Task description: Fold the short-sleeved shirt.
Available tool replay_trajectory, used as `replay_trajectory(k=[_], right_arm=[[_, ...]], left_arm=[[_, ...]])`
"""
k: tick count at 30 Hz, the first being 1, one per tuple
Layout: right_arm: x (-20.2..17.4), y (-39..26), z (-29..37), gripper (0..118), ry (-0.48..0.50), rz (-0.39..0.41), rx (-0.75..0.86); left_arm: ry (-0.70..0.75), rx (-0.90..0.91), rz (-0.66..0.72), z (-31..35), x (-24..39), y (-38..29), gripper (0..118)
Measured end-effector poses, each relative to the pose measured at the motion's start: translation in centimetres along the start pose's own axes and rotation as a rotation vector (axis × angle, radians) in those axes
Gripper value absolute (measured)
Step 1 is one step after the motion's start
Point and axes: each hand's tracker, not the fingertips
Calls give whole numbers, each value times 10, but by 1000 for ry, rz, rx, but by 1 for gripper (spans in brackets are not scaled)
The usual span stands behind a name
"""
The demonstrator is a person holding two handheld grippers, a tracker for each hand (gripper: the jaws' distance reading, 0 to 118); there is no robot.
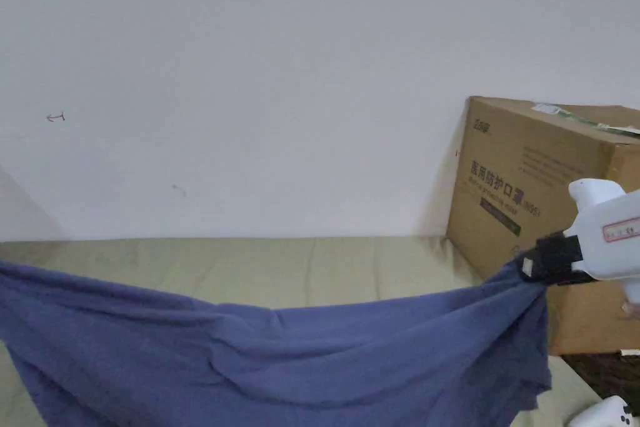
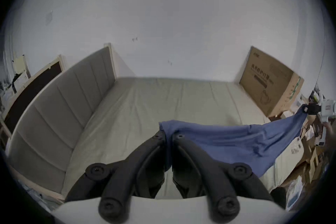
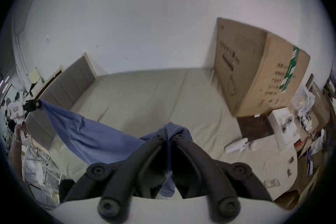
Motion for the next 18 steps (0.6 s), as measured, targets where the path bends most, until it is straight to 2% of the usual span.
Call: replay_trajectory(k=[4, 11, 14, 18], right_arm=[[-3, 43, 10, 3, -40, -10, 93], [8, 126, -15, 3, -124, -55, 257], [7, 140, -32, 3, -129, -52, 292], [11, 134, -67, 3, -139, -35, 279]], left_arm=[[33, 64, -49, -4, 5, 40, 5], [65, 137, -1, -42, 16, 92, 5], [59, 144, 91, -60, 18, 94, 5], [89, 122, 109, -86, 22, 71, 5]])
